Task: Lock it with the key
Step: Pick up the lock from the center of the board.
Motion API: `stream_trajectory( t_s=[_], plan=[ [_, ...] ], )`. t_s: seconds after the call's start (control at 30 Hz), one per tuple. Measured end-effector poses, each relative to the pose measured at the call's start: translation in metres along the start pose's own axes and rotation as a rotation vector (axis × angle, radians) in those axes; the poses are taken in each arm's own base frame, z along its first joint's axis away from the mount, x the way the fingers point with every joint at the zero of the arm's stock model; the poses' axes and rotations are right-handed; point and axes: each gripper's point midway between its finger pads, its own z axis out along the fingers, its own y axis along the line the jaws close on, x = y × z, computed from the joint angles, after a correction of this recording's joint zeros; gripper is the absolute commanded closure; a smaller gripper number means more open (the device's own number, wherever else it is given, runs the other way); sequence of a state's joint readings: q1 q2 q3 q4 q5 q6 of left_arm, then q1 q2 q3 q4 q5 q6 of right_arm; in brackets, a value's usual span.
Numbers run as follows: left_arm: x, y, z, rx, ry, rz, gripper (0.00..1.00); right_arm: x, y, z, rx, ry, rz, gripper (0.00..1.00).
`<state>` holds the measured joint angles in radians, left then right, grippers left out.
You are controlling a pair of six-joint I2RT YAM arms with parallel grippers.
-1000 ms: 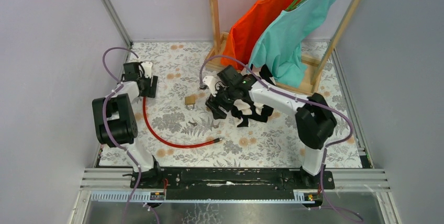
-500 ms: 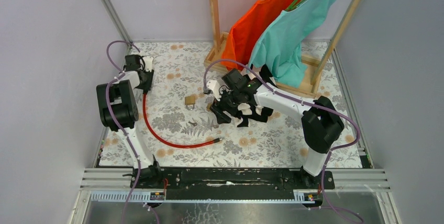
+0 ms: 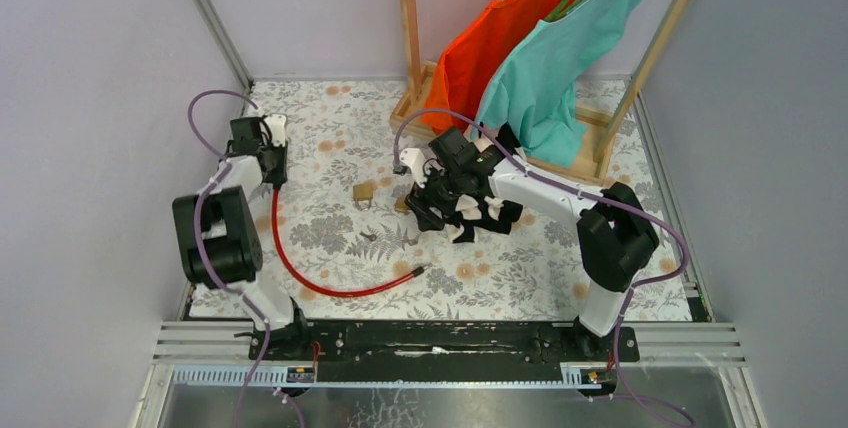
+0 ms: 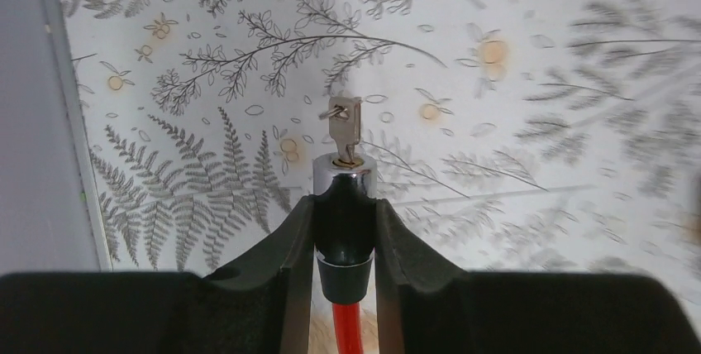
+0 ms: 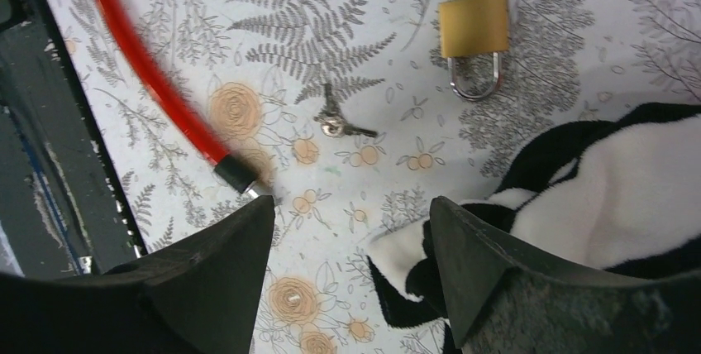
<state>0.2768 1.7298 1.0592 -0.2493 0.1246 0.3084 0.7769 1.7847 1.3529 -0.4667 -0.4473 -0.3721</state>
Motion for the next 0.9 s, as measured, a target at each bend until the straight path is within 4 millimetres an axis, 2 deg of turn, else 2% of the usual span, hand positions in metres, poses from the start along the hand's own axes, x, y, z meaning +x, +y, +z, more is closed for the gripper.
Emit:
stream_trajectory(
  t_s=[0.17, 0.37, 0.5, 0.6, 0.7, 0.8, 0.9],
  plan=[
    [-0.028, -0.028, -0.049, 0.079, -0.161, -0.044, 1.0, 0.002, -0.015, -0.006, 0.038, -0.004, 0.023, 0.23],
    [-0.047, -0.101, -0.076, 0.302, -0.281, -0.019, 1.0, -0.002, -0.038, -0.023, 0.047, -0.057, 0.093, 0.22],
    [-0.061, -0.142, -0.097, 0.432, -0.351, 0.004, 1.0, -0.022, -0.05, -0.04, 0.064, -0.102, 0.089, 0.22],
    [-0.079, -0.159, -0.113, 0.495, -0.426, 0.008, 1.0, -0.049, -0.052, -0.054, 0.077, -0.156, 0.051, 0.22],
    [-0.095, -0.171, -0.129, 0.541, -0.492, -0.002, 1.0, -0.067, -0.053, -0.063, 0.082, -0.195, 0.028, 0.23],
    [-0.104, -0.177, -0.136, 0.567, -0.521, -0.037, 1.0, -0.075, -0.055, -0.064, 0.077, -0.208, 0.028, 0.23],
    [-0.106, -0.174, -0.136, 0.556, -0.515, -0.088, 1.0, -0.073, -0.055, -0.06, 0.061, -0.194, 0.043, 0.23]
  ],
)
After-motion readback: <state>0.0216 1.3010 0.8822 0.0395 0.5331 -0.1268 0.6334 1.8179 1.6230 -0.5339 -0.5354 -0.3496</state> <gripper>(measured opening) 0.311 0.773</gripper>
